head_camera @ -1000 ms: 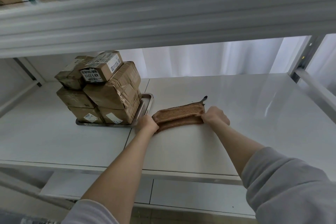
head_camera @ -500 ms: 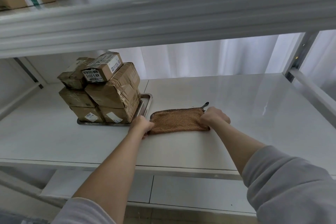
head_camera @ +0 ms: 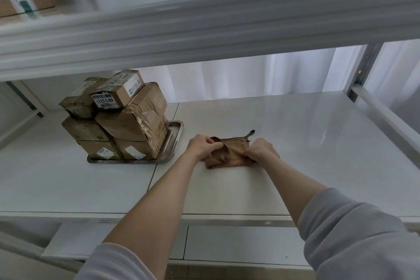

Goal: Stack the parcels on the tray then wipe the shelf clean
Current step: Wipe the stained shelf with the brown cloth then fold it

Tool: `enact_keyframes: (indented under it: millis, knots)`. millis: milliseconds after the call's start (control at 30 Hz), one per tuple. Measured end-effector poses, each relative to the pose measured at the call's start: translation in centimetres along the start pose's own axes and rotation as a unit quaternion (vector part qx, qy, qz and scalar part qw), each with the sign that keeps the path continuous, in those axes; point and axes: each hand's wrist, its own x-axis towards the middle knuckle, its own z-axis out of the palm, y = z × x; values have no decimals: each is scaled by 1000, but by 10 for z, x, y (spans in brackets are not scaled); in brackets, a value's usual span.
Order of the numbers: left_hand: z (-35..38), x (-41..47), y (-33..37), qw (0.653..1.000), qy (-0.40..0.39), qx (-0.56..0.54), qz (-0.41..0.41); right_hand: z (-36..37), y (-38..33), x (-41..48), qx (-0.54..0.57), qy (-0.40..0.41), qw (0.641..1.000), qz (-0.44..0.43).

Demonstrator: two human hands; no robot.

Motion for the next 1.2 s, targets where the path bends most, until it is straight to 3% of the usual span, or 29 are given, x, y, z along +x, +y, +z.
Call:
enact_keyframes:
  millis: [133,300,367,467,533,667,833,967,1100,1200]
  knots:
    - [-5,6,-18,997,52,53,-26,2,3,7,27,-6,1000,3]
    - [-12,5,-30,997,24,51,-54,6,-15,11,141,-3,990,0]
    - [-16,6,-31,997,26,40,-61,12,-34,6,179,-11,983,-33]
    - [-23,6,-29,997,14,38,-61,24,-60,-5,194,-96,969,-119]
    - [-24,6,-28,997,14,35,-63,29,-66,-8,186,-123,964,-142]
    - [-21,5,-28,998,9,25,-60,26,-50,6,95,-34,990,-102]
    - [-9,7,-28,999,-14,12,-50,31,-34,8,-1,-93,993,-68]
    - [-6,10,-27,993,26,116,8,30,-37,2,43,-88,993,-59]
    - [-3,7,-23,985,-93,123,81,26,-39,-1,109,-115,987,-20]
    - [5,4,-26,955,-95,268,88,25,-43,-5,201,-126,971,-20]
